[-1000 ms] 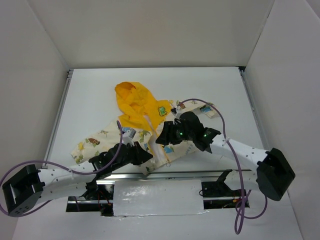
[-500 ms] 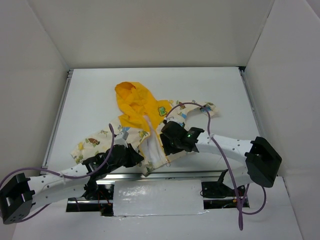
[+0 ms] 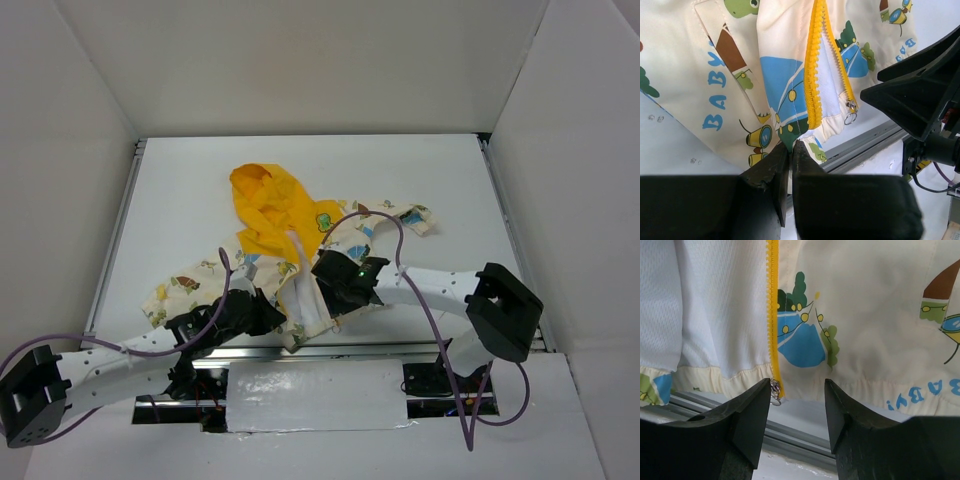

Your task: Zip up the jacket

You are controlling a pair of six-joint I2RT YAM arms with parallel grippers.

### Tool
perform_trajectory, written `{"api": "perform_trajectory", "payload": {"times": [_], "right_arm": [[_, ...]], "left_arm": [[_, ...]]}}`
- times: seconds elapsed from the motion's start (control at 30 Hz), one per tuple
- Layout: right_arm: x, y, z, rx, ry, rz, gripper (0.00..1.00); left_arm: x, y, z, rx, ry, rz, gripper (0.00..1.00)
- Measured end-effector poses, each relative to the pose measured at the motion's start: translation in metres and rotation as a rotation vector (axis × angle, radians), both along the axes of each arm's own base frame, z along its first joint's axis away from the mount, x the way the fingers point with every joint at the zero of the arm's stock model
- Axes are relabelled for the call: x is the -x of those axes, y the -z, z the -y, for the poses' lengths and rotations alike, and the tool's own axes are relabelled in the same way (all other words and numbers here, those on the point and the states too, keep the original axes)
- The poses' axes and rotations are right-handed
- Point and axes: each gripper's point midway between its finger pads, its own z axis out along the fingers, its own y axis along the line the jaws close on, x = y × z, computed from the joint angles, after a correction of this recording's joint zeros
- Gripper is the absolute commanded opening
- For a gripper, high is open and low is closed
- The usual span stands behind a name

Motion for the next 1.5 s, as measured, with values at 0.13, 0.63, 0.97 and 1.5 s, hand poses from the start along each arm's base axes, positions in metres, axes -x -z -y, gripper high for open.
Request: {"api": "perform_trajectory", "payload": {"times": [0.13, 0.63, 0.97, 1.5], "right_arm": [[0.002, 0.013, 0.001, 0.032, -0.002, -0.025, 0.46], [0.003, 0.023, 0.003, 0.058, 0.017, -0.039, 0.00], [-0.002, -0.031, -0.018, -0.144, 0.017, 0.043, 0.00], [0.006, -0.143, -0.054, -0.849, -0.251, 0.353, 0.00]], "left_arm": [[0.000, 0.004, -0.001, -0.015, 0.001, -0.010, 0.00], [0.000, 0.007, -0.001, -0.027, 0.000, -0.018, 0.00], [-0.005, 0.001, 0.004, -0.030, -0.004, -0.011, 0.00], [-0.045, -0.110, 0.028, 0.241, 0.036, 0.404, 0.00]]}}
